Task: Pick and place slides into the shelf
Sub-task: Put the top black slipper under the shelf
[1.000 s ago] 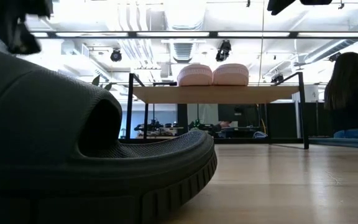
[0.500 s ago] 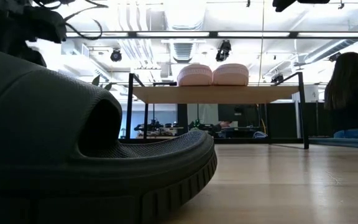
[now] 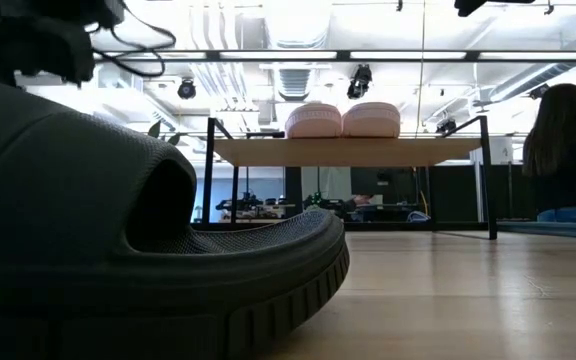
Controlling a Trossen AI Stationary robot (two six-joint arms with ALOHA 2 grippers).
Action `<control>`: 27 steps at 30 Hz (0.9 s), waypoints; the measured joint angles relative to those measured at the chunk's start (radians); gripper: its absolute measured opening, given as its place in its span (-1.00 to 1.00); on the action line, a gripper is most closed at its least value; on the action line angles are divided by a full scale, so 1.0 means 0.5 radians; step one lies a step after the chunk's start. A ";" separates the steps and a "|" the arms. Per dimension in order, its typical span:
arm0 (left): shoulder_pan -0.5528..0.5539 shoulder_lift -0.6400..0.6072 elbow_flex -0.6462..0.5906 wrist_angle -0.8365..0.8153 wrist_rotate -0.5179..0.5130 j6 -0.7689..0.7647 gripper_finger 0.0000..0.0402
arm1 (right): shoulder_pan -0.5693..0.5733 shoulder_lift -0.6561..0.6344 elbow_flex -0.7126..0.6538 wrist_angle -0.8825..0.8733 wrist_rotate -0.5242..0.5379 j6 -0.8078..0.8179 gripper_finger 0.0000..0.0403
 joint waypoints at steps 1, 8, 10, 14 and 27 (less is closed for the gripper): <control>-0.002 0.010 -0.042 0.055 0.008 -0.003 -0.12 | 0.000 0.000 0.000 -0.014 0.000 0.000 -0.76; 0.000 0.047 -0.175 0.142 -0.014 0.014 -0.12 | 0.000 -0.001 0.000 -0.042 0.000 0.001 -0.76; 0.000 0.043 -0.201 0.178 -0.049 0.014 -0.12 | 0.000 -0.001 0.000 -0.040 0.001 0.002 -0.76; 0.000 0.056 -0.241 0.248 -0.111 0.016 -0.12 | 0.000 -0.001 0.000 -0.040 0.002 0.006 -0.76; -0.002 0.078 -0.246 0.283 -0.224 0.122 -0.12 | -0.001 -0.001 -0.002 -0.037 0.008 0.016 -0.76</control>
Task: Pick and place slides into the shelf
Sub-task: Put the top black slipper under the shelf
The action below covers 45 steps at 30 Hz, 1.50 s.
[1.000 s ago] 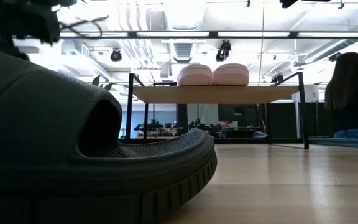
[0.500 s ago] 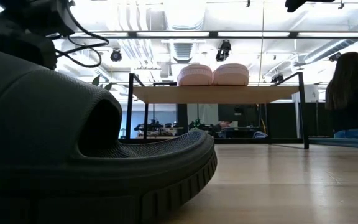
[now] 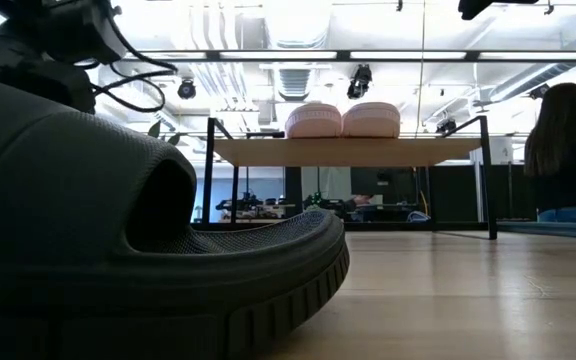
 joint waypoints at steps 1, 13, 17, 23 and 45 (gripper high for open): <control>0.000 -0.017 0.000 0.001 -0.043 0.000 -0.12 | 0.000 0.000 0.000 -0.001 0.000 0.000 -0.76; 0.002 -0.059 -0.014 0.003 -0.147 -0.002 -0.12 | 0.000 0.000 -0.001 -0.002 0.000 0.008 -0.76; 0.002 -0.014 -0.085 0.010 0.020 -0.011 -0.12 | 0.000 0.000 -0.001 0.000 0.001 0.008 -0.76; 0.002 0.065 -0.129 0.019 0.307 -0.022 -0.12 | 0.000 0.000 -0.001 0.001 0.001 0.038 -0.76; -0.005 0.304 -0.098 0.621 0.390 -0.248 -0.97 | 0.000 0.000 -0.002 0.001 0.053 0.039 -0.76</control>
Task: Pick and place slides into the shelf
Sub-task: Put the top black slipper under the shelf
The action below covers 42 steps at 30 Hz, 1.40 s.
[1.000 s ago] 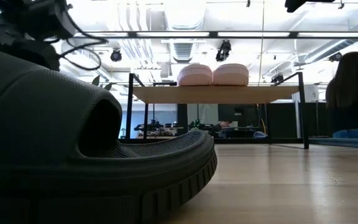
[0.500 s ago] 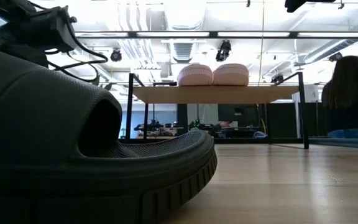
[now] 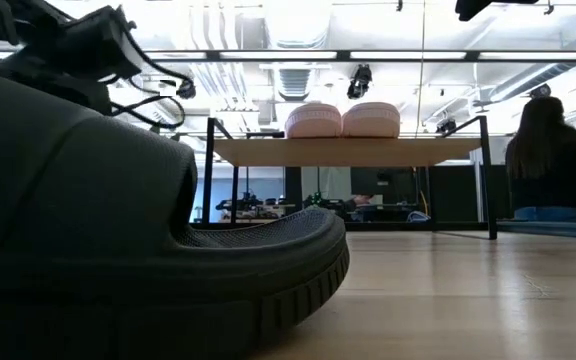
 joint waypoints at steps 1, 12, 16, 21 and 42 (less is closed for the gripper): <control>0.000 -0.028 0.000 -0.002 -0.007 -0.031 -0.97 | 0.000 0.000 0.000 0.000 -0.001 0.001 -0.76; 0.001 -0.867 0.017 -0.077 -0.616 -0.966 -0.99 | 0.000 0.000 0.000 -0.058 -0.007 0.004 -0.76; -0.046 -1.201 0.012 0.029 -1.249 -1.559 -0.99 | -0.006 0.000 0.000 -0.135 -0.001 0.053 -0.76; -0.240 -1.314 -0.029 0.103 -1.670 -1.886 -0.99 | -0.007 0.000 0.000 -0.205 0.006 0.151 -0.76; -0.654 -0.054 -0.047 1.084 -2.511 -2.744 -0.96 | -0.003 -0.001 0.000 -0.284 0.106 0.406 -0.76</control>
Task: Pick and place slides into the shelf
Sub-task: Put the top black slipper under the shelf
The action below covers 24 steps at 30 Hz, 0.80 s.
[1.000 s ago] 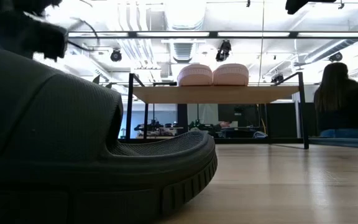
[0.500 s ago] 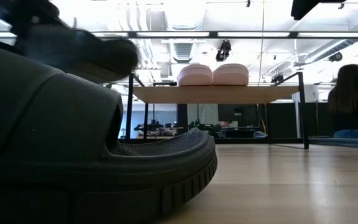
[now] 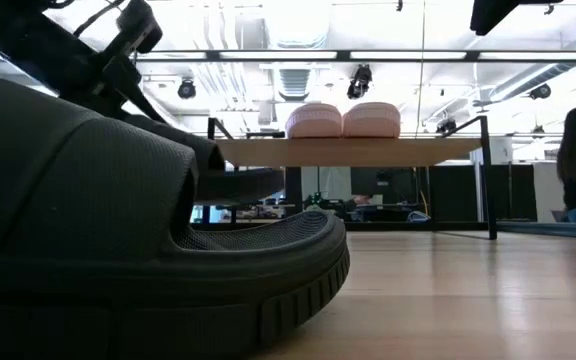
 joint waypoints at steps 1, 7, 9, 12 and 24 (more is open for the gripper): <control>-0.001 0.053 -0.008 0.091 -0.008 0.002 -0.96 | 0.000 0.000 0.000 0.000 0.000 0.000 -0.76; -0.023 0.475 -0.048 0.790 -0.144 0.016 -0.96 | 0.000 0.000 0.000 -0.005 0.000 -0.001 -0.76; -0.023 0.623 -0.048 1.051 -0.192 0.053 -0.96 | 0.000 0.000 0.000 -0.016 -0.002 0.000 -0.76; -0.024 0.857 -0.048 1.414 -0.205 0.163 -0.96 | 0.003 0.000 0.000 -0.024 -0.005 -0.003 -0.76; -0.035 1.299 0.122 1.811 -0.126 0.220 -0.72 | 0.003 0.000 0.000 -0.031 -0.016 -0.063 -0.76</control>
